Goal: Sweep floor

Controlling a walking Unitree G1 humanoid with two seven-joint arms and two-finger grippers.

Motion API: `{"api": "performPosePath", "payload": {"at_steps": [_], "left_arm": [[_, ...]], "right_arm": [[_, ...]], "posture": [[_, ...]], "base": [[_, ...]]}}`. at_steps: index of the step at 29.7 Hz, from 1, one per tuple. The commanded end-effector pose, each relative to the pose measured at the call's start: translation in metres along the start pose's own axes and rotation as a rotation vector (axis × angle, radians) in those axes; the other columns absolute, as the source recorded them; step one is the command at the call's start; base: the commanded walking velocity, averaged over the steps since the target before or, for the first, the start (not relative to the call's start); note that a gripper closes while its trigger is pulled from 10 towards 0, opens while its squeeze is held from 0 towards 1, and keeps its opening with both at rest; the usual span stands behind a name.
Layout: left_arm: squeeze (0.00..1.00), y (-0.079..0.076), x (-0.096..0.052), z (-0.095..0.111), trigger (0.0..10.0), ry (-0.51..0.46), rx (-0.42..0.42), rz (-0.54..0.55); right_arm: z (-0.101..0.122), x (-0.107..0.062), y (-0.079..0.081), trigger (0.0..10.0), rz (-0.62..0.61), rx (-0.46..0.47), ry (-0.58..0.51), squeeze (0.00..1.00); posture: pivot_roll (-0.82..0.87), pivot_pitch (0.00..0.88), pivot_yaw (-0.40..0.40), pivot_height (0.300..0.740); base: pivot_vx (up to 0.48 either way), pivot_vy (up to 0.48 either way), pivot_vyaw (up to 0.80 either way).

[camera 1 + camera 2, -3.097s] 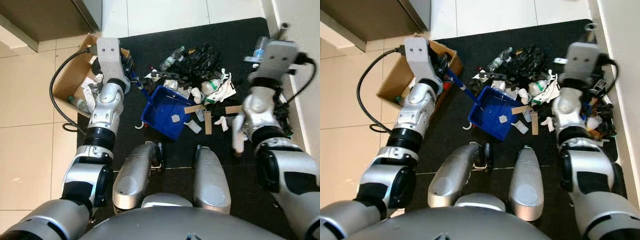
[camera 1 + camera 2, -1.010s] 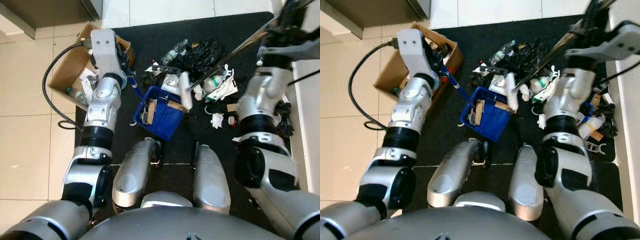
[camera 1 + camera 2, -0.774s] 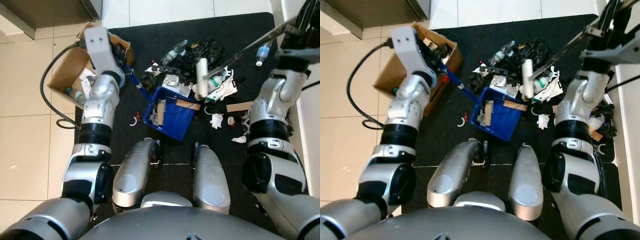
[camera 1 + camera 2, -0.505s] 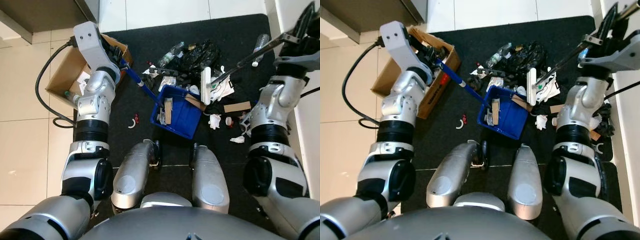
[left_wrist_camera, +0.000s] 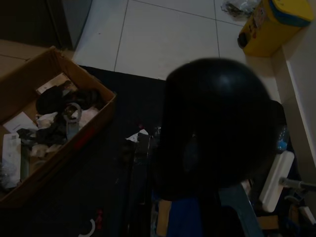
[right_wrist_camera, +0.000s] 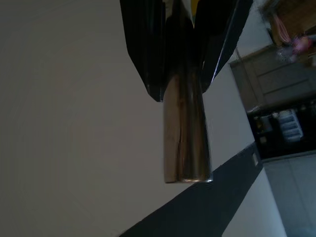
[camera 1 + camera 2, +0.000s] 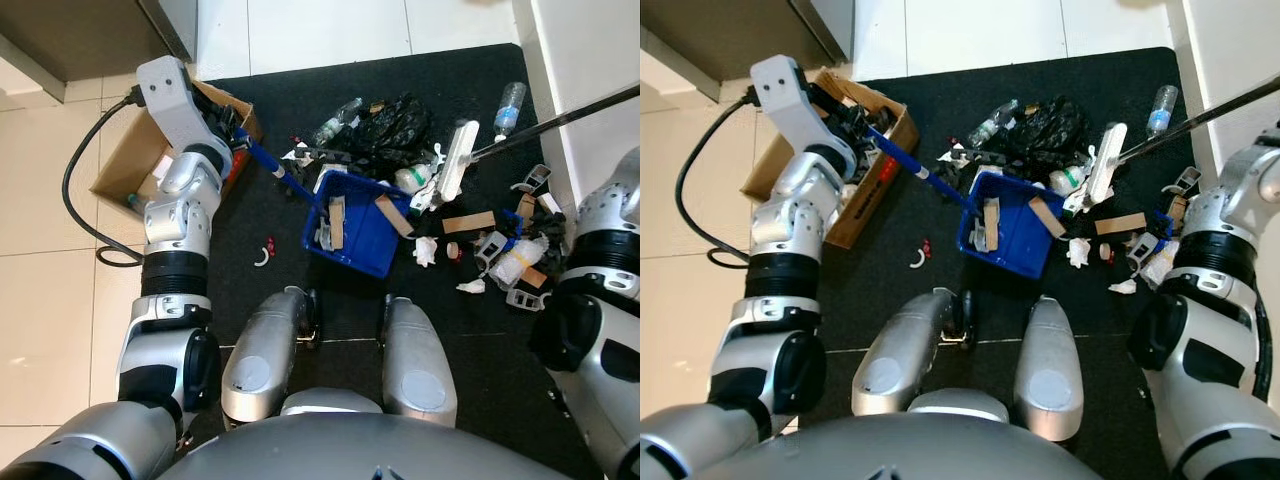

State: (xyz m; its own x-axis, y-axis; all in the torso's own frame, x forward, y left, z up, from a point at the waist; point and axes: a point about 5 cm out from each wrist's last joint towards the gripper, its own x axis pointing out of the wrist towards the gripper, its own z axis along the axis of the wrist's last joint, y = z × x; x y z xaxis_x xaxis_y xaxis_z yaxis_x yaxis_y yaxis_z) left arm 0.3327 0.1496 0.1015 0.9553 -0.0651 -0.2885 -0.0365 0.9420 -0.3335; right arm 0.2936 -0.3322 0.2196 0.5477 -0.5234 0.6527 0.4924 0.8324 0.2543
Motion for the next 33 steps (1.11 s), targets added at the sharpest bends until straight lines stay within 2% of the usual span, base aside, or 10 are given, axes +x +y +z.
{"api": "performPosePath", "payload": {"at_steps": [1, 3, 7, 12, 15, 17, 20, 26, 31, 33], "left_arm": [[0.0, 0.005, -0.003, 0.002, 10.0, -0.009, -0.01, 0.004], [0.0, 0.005, -0.003, 0.003, 10.0, -0.011, -0.011, 0.004], [0.0, 0.005, 0.001, 0.022, 10.0, -0.064, -0.032, 0.015], [0.0, 0.009, 0.004, 0.074, 10.0, -0.206, -0.065, 0.024], [0.0, 0.011, 0.003, 0.087, 10.0, -0.238, -0.065, 0.024], [0.0, 0.013, 0.002, 0.099, 10.0, -0.262, -0.074, 0.034], [0.0, 0.016, 0.001, 0.109, 10.0, -0.271, -0.071, 0.062], [0.0, 0.019, 0.002, 0.135, 10.0, -0.33, -0.087, 0.097], [0.0, 0.008, 0.002, 0.147, 10.0, -0.384, -0.058, 0.052], [0.0, -0.003, 0.001, 0.151, 10.0, -0.412, -0.034, 0.006]], "right_arm": [[0.003, 0.0, -0.006, 10.0, 0.049, -0.1, -0.024, 0.0], [0.002, -0.001, -0.006, 10.0, 0.058, -0.112, -0.017, 0.0], [-0.013, -0.015, 0.001, 10.0, 0.116, -0.1, 0.069, 0.0], [-0.037, -0.042, 0.012, 10.0, 0.241, -0.209, 0.212, 0.0], [-0.047, -0.048, 0.01, 10.0, 0.239, -0.233, 0.293, 0.0], [-0.057, -0.052, 0.008, 10.0, 0.191, -0.23, 0.376, 0.0], [-0.063, -0.055, 0.012, 10.0, 0.193, -0.211, 0.443, 0.0], [-0.058, -0.05, 0.024, 10.0, 0.254, -0.21, 0.396, 0.0], [-0.057, -0.048, 0.037, 10.0, 0.295, -0.205, 0.376, 0.0], [-0.055, -0.046, 0.048, 10.0, 0.319, -0.198, 0.369, 0.0]], "posture": [[0.07, 0.081, 0.104, 0.74], [0.07, 0.08, 0.103, 0.74], [0.08, 0.074, 0.099, 0.74], [0.08, 0.068, 0.099, 0.74], [0.08, 0.068, 0.099, 0.74], [0.08, 0.065, 0.101, 0.74], [0.08, 0.063, 0.102, 0.74], [0.08, 0.059, 0.101, 0.74], [0.08, 0.056, 0.103, 0.74], [0.08, 0.054, 0.107, 0.74]], "base": [[0.0, 0.0, 0.0], [0.0, 0.0, 0.0], [0.0, 0.0, 0.0], [0.0, 0.0, 0.0], [0.0, 0.0, 0.0], [0.0, 0.0, 0.0], [0.0, 0.0, 0.0], [0.0, 0.0, 0.0], [0.0, 0.0, 0.0], [0.0, 0.0, 0.0]]}}
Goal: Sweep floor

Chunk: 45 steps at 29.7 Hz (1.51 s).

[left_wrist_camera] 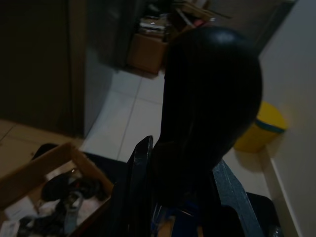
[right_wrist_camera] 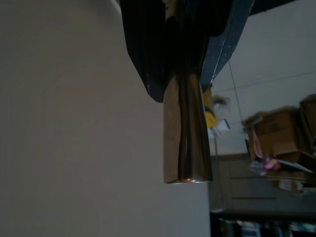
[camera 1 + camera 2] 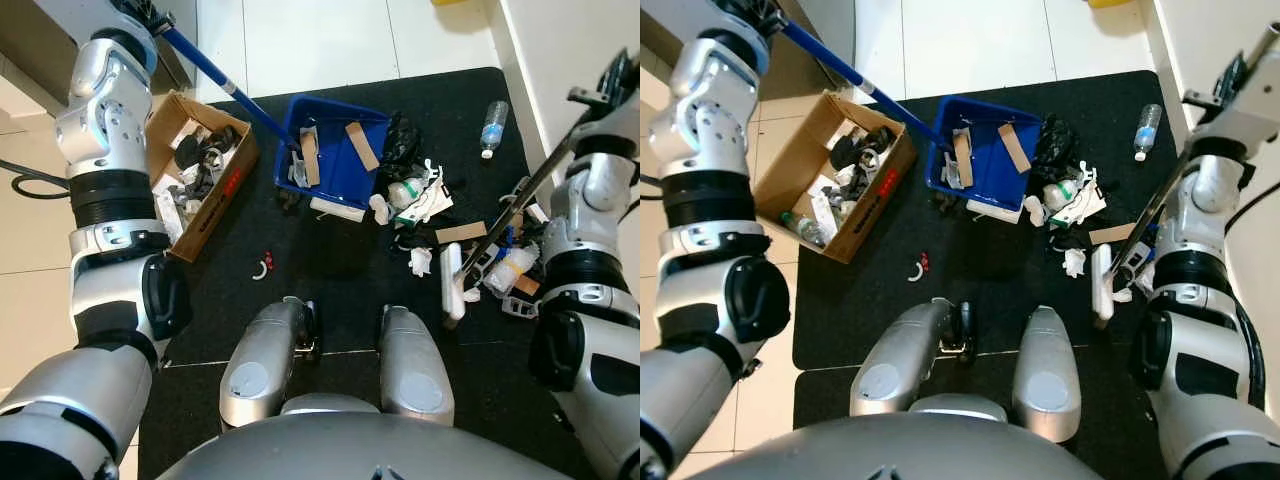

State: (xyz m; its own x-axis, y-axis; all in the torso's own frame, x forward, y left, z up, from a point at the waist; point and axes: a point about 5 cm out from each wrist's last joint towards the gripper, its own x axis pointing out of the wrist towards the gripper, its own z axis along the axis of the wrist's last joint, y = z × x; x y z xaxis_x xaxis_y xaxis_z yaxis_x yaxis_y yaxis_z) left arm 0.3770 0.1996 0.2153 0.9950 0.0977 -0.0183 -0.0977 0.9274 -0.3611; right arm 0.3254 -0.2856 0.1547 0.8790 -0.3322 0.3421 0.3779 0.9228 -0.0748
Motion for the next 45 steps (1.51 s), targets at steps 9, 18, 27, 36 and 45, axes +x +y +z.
{"api": "performPosePath", "payload": {"at_steps": [9, 18, 27, 36, 45], "left_arm": [[0.0, -0.032, -0.001, 0.021, 10.0, -0.152, 0.084, -0.142], [0.0, -0.043, -0.002, 0.019, 10.0, -0.195, 0.146, -0.175], [0.0, -0.041, -0.001, 0.02, 10.0, -0.203, 0.145, -0.167], [0.0, -0.041, 0.002, 0.025, 10.0, -0.205, 0.11, -0.163], [0.0, -0.043, 0.007, 0.034, 10.0, -0.222, 0.104, -0.163]], "right_arm": [[0.026, 0.011, 0.023, 10.0, 0.069, -0.027, -0.119, 0.0], [0.035, 0.014, 0.044, 10.0, 0.087, 0.061, -0.146, 0.0], [0.034, 0.013, 0.045, 10.0, 0.088, 0.068, -0.141, 0.0], [0.031, 0.01, 0.042, 10.0, 0.078, 0.061, -0.131, 0.0], [0.031, 0.01, 0.041, 10.0, 0.075, 0.062, -0.135, 0.0]], "posture": [[0.08, 0.051, 0.106, 0.74], [0.08, 0.048, 0.099, 0.74], [0.09, 0.05, 0.102, 0.74], [0.09, 0.051, 0.107, 0.74], [0.08, 0.046, 0.114, 0.74]], "base": [[0.0, 0.0, 0.0], [0.0, 0.0, 0.0], [0.0, 0.224, 0.0], [0.0, 0.376, 0.0], [0.0, 0.173, 0.0]]}}
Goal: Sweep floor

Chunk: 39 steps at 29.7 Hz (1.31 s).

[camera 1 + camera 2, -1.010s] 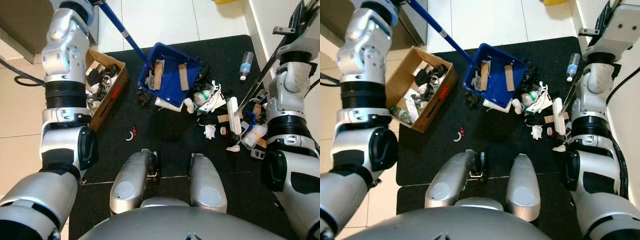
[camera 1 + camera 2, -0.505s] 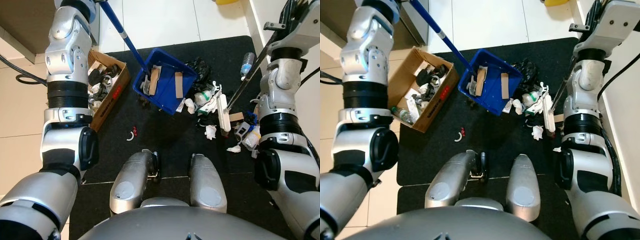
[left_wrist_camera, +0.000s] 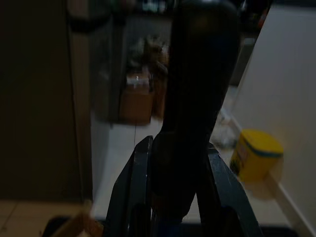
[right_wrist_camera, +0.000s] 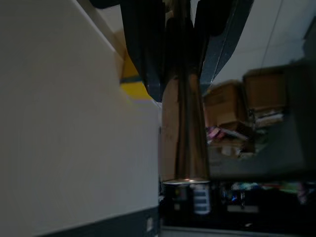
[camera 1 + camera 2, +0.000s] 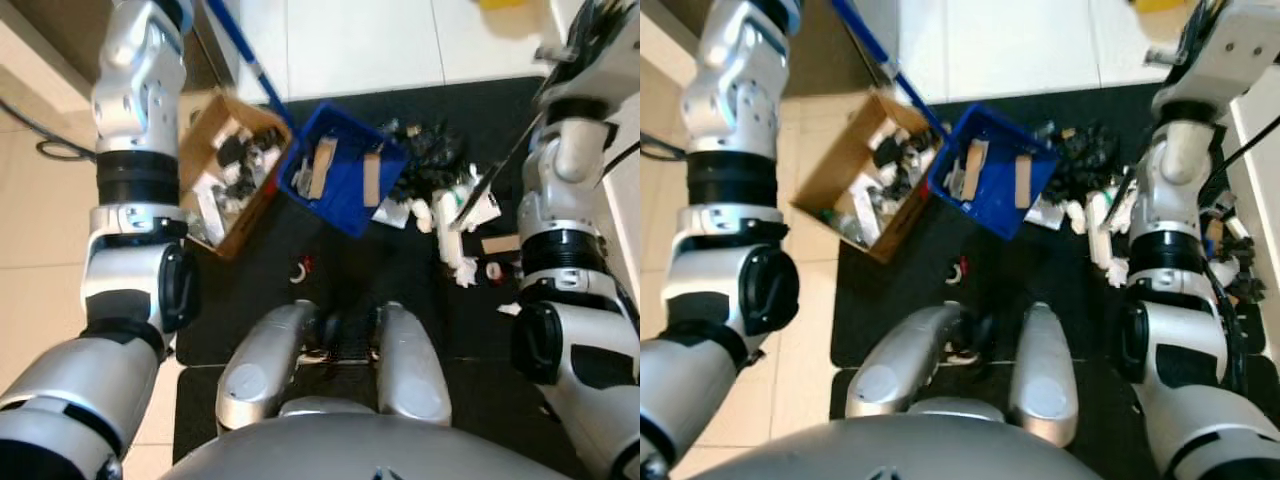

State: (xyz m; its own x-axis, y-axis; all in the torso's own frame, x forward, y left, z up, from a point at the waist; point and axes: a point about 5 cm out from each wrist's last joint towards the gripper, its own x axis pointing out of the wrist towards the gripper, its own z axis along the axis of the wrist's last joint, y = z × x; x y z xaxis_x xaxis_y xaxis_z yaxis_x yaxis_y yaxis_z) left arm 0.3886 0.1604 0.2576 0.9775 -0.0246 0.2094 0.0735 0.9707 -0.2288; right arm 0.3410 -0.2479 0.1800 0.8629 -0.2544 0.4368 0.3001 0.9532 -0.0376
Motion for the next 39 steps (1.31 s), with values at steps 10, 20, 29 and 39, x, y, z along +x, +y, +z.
{"api": "performPosePath", "payload": {"at_steps": [10, 20, 29, 39], "left_arm": [[0.0, 0.009, 0.001, 0.007, 10.0, -0.037, -0.02, 0.02], [0.0, 0.009, 0.002, 0.008, 10.0, -0.039, -0.021, 0.018], [0.0, 0.011, 0.004, 0.01, 10.0, -0.042, -0.017, 0.026], [0.0, 0.06, 0.01, 0.036, 10.0, -0.095, 0.033, 0.232]], "right_arm": [[0.002, -0.001, 0.002, 10.0, 0.014, -0.007, -0.019, 0.0], [0.002, -0.001, 0.004, 10.0, 0.017, -0.004, -0.019, 0.0], [0.002, -0.001, 0.004, 10.0, 0.016, -0.003, -0.016, 0.0], [0.004, -0.001, 0.006, 10.0, 0.033, -0.002, -0.035, 0.0]], "posture": [[0.08, 0.041, 0.115, 0.74], [0.08, 0.034, 0.121, 0.74], [0.08, 0.04, 0.123, 0.74], [0.1, 0.053, 0.118, 0.74]], "base": [[0.0, 0.0, 0.0], [0.0, 0.0, 0.0], [0.0, 0.0, 0.0], [0.0, 0.0, 0.0]]}}
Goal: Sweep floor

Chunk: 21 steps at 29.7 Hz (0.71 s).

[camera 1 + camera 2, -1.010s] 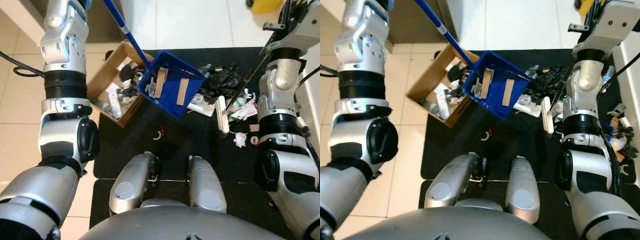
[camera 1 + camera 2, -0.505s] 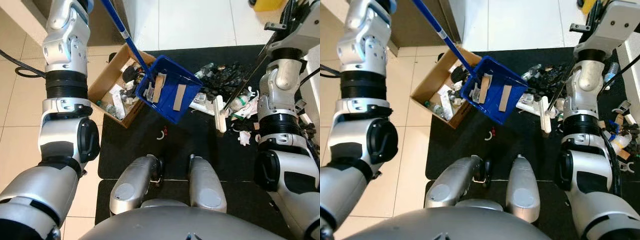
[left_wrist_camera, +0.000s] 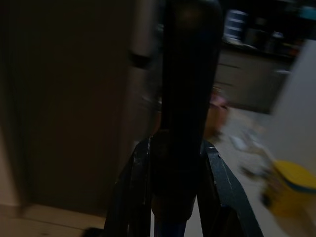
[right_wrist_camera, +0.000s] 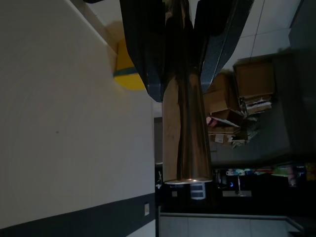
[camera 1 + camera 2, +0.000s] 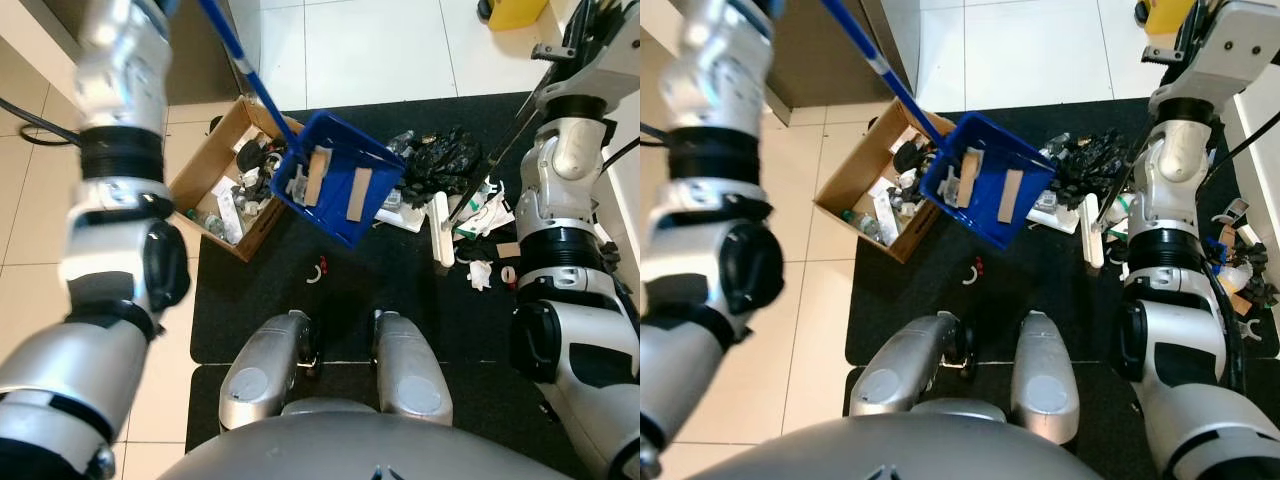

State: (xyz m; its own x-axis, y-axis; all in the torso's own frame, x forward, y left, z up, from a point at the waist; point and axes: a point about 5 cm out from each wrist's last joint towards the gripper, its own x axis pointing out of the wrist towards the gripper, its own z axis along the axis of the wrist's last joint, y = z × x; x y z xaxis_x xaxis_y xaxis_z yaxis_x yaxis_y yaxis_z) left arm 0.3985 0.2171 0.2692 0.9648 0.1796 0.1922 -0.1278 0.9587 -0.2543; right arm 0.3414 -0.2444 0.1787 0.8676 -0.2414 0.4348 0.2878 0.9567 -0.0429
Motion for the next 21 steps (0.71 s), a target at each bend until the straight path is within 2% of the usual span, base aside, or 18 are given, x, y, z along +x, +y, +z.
{"api": "performPosePath", "payload": {"at_steps": [1, 4, 8, 10, 12, 15, 20, 21], "left_arm": [[0.0, 0.015, 0.003, 0.014, 10.0, -0.058, 0.02, 0.065], [0.0, 0.033, 0.004, 0.018, 10.0, -0.063, 0.034, 0.148], [0.0, 0.049, 0.003, 0.026, 10.0, -0.087, 0.059, 0.208], [0.0, 0.059, 0.002, 0.032, 10.0, -0.11, 0.089, 0.237], [0.0, 0.061, 0.003, 0.033, 10.0, -0.115, 0.091, 0.242], [0.0, 0.071, 0.004, 0.046, 10.0, -0.153, 0.119, 0.264], [0.0, 0.078, 0.005, 0.059, 10.0, -0.193, 0.165, 0.287], [0.0, 0.079, 0.006, 0.066, 10.0, -0.216, 0.195, 0.29]], "right_arm": [[0.006, 0.0, 0.004, 10.0, 0.033, -0.001, -0.046, 0.0], [0.008, 0.002, 0.013, 10.0, 0.095, 0.01, -0.055, 0.0], [0.011, 0.006, 0.024, 10.0, 0.167, 0.029, -0.066, 0.0], [0.014, 0.008, 0.038, 10.0, 0.231, 0.036, -0.085, 0.0], [0.015, 0.008, 0.04, 10.0, 0.242, 0.041, -0.089, 0.0], [0.025, 0.007, 0.06, 10.0, 0.352, 0.076, -0.153, 0.0], [0.034, 0.007, 0.074, 10.0, 0.398, 0.103, -0.198, 0.0], [0.038, 0.01, 0.076, 10.0, 0.4, 0.115, -0.217, 0.0]], "posture": [[0.1, 0.054, 0.117, 0.74], [0.1, 0.058, 0.11, 0.74], [0.11, 0.062, 0.101, 0.74], [0.13, 0.071, 0.087, 0.74], [0.13, 0.071, 0.087, 0.74], [0.16, 0.082, 0.076, 0.74], [0.19, 0.089, 0.062, 0.74], [0.21, 0.097, 0.054, 0.74]], "base": [[0.0, 0.0, 0.0], [0.0, 0.0, 0.0], [0.0, 0.0, 0.0], [0.0, 0.0, 0.0], [0.0, 0.0, 0.0], [0.0, 0.0, 0.0], [0.0, 0.0, 0.0], [0.0, 0.0, 0.0]]}}
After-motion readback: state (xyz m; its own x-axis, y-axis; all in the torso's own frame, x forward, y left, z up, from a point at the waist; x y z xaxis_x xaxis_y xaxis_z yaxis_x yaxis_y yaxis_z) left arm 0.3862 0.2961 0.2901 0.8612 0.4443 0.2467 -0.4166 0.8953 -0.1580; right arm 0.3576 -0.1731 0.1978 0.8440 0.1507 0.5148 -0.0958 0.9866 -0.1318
